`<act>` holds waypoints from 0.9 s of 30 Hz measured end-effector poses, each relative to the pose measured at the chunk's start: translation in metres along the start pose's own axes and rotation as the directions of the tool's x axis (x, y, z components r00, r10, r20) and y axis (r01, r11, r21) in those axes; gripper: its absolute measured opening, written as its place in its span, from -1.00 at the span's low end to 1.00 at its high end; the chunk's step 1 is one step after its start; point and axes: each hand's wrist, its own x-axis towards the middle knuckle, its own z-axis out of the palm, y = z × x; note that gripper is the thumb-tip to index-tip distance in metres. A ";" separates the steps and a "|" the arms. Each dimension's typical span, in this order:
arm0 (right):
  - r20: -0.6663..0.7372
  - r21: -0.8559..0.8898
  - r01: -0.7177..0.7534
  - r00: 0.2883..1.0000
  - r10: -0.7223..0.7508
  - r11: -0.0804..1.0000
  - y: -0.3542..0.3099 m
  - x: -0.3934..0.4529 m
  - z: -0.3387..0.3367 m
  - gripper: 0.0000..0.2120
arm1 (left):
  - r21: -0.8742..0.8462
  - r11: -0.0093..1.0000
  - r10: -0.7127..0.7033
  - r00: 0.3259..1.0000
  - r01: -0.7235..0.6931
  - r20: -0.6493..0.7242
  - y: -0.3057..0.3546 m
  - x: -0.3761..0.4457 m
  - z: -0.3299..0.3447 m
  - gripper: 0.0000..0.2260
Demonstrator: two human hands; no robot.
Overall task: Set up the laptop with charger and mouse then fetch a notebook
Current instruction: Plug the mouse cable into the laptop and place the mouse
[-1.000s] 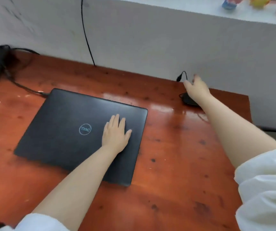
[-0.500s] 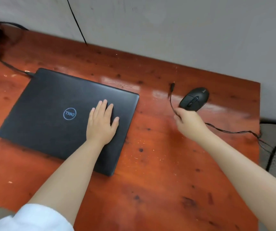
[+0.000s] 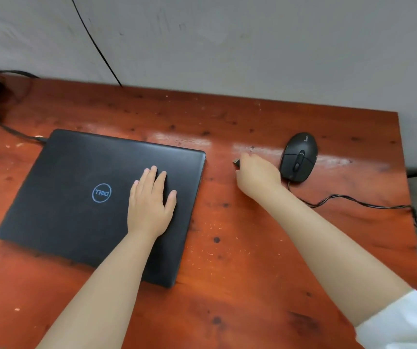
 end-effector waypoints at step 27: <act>-0.358 0.091 0.577 0.780 -0.514 0.812 0.006 0.017 0.064 -0.80 | 0.058 0.998 0.002 1.000 -0.002 -0.005 -0.001 0.003 0.004 -0.46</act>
